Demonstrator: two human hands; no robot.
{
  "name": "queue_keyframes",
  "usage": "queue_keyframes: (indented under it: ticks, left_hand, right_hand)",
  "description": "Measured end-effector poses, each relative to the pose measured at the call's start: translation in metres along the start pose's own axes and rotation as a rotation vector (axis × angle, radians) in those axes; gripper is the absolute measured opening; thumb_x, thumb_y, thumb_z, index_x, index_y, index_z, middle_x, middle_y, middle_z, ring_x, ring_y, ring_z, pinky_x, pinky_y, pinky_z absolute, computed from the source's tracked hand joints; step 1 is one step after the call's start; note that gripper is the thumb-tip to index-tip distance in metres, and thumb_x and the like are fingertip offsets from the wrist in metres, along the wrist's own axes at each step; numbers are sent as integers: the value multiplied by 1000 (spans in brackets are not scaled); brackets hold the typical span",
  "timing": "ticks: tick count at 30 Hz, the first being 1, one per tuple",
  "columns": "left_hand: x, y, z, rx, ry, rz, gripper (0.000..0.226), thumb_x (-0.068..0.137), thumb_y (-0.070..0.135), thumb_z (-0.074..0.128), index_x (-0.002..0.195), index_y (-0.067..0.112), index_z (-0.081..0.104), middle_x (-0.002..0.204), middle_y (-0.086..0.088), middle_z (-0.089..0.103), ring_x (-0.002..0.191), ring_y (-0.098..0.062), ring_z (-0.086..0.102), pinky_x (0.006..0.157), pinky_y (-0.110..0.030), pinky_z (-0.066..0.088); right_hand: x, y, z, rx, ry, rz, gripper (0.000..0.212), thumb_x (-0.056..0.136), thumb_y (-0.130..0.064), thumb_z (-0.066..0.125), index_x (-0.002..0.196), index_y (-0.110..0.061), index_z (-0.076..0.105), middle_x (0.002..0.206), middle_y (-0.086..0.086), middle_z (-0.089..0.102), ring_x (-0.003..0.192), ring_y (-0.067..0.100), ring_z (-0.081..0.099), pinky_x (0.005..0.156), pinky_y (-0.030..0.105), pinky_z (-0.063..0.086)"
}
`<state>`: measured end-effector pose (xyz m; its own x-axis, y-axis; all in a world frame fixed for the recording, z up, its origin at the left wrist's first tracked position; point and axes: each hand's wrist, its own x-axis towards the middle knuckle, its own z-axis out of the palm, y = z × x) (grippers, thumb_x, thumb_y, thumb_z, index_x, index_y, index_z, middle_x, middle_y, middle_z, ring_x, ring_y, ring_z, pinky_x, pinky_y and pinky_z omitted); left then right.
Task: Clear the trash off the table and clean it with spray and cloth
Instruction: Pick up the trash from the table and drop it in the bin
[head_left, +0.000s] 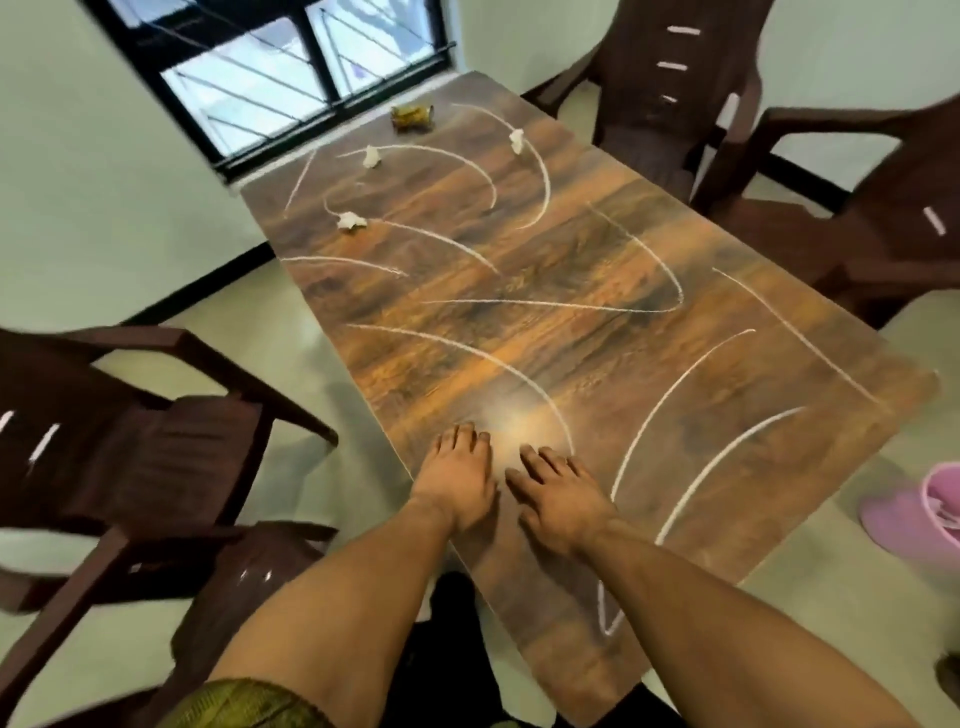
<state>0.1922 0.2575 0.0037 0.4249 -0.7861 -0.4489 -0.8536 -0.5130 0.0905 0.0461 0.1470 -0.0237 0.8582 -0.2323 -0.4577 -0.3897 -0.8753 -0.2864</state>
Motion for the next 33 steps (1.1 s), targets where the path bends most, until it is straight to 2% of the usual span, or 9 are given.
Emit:
queue_keyframes:
  ticks: [4, 6, 13, 15, 20, 23, 27, 30, 33]
  left_hand:
    - [29, -46, -3, 78, -89, 162, 51, 102, 37, 38, 144, 8, 40, 155, -18, 29, 138, -39, 33, 113, -49, 34]
    - [36, -61, -5, 115, -89, 244, 46, 102, 34, 38, 139, 8, 42, 148, -18, 33, 130, -39, 37, 104, -50, 41]
    - [40, -72, -5, 160, -67, 332, 42, 99, 36, 38, 131, 9, 46, 139, -17, 36, 123, -38, 38, 98, -52, 44]
    - [44, -71, -9, 161, -75, 335, 38, 100, 36, 37, 125, 10, 50, 134, -16, 40, 119, -37, 40, 95, -52, 44]
    - [60, -80, -31, 167, -115, 397, 38, 103, 36, 37, 127, 10, 52, 130, -15, 46, 115, -34, 48, 93, -50, 47]
    - [88, -98, -62, 107, -48, 396, 36, 103, 34, 38, 126, 10, 52, 129, -16, 49, 112, -34, 53, 91, -48, 47]
    - [135, -139, -101, 95, 21, 336, 35, 104, 32, 39, 128, 10, 51, 133, -16, 47, 114, -35, 55, 93, -47, 47]
    - [192, -186, -132, 60, 69, 269, 35, 102, 32, 42, 129, 12, 51, 135, -15, 46, 119, -35, 53, 96, -48, 48]
    - [261, -252, -159, 19, 66, 204, 42, 101, 31, 41, 138, 12, 44, 140, -16, 43, 123, -34, 50, 101, -47, 48]
  right_hand:
    - [20, -24, 3, 109, 74, 159, 47, 97, -38, 40, 144, -34, 40, 166, 0, 12, 150, 27, 10, 119, 43, 17]
    - [24, -33, 3, 125, 79, 217, 45, 97, -37, 41, 141, -32, 42, 165, 0, 14, 150, 27, 11, 117, 42, 21]
    - [28, -50, -6, 185, 62, 318, 45, 100, -37, 37, 144, -29, 44, 165, -1, 17, 150, 23, 13, 119, 41, 23]
    - [33, -52, -11, 168, 74, 340, 42, 101, -38, 36, 139, -25, 49, 160, 2, 26, 144, 26, 25, 115, 41, 29]
    - [66, -52, -39, 120, 34, 391, 41, 103, -43, 32, 122, -19, 60, 127, 10, 54, 112, 30, 51, 99, 42, 43]
    - [102, -46, -69, 137, 68, 389, 41, 102, -43, 35, 120, -18, 61, 121, 11, 61, 107, 30, 58, 93, 40, 46]
    - [162, -49, -111, 205, 135, 385, 40, 102, -39, 40, 134, -20, 52, 131, 10, 55, 121, 30, 52, 98, 40, 46]
    - [222, -52, -143, 233, 196, 373, 43, 101, -39, 41, 141, -22, 46, 137, 9, 53, 125, 29, 49, 102, 42, 45]
    - [303, -63, -171, 278, 238, 390, 43, 103, -37, 39, 142, -21, 45, 134, 10, 54, 121, 31, 51, 100, 39, 45]
